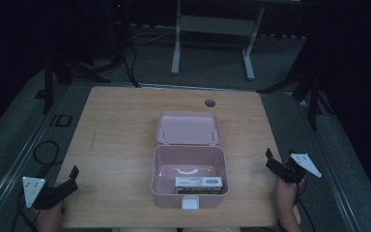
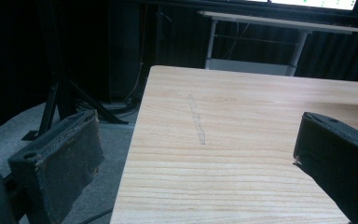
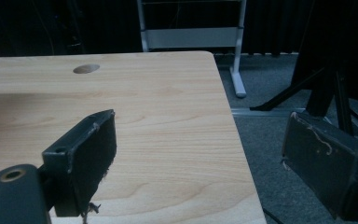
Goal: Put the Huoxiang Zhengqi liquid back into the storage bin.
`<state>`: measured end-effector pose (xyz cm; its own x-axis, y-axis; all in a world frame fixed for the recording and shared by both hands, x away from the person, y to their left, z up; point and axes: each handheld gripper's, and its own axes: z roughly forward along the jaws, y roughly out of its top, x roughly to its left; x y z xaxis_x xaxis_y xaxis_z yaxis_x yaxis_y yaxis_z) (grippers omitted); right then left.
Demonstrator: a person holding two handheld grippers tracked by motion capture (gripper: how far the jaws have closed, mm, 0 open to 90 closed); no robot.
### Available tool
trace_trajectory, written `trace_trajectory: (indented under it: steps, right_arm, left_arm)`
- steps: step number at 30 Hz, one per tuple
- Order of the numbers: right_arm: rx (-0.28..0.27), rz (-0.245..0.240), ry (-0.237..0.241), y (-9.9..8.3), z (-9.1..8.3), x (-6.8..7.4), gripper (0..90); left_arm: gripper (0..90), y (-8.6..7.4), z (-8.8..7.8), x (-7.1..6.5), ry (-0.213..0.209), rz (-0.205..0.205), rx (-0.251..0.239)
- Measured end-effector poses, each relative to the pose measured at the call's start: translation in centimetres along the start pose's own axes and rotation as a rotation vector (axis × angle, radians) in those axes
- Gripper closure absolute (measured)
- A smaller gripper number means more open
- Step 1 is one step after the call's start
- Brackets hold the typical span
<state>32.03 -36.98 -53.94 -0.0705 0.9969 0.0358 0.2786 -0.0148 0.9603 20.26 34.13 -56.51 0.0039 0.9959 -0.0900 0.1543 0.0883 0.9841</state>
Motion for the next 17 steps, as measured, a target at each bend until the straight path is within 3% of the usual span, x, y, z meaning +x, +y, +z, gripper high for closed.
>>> trace_trajectory:
  steps: [4,6,17]
  right_arm:
    - [-0.001,0.008,-0.005,0.01,0.01,-0.06,9.9]
    - [-0.010,0.028,0.020,0.05,-0.09,-0.25,9.9]
    - [0.000,0.005,0.002,0.05,0.01,-0.20,9.9]
  left_arm:
    - [1.2,0.00,0.00,0.01,-0.001,-0.002,-0.001]
    - [1.2,0.00,0.00,0.00,-0.001,-0.001,0.000]
    - [1.2,0.01,0.01,-0.01,0.002,0.003,0.004]
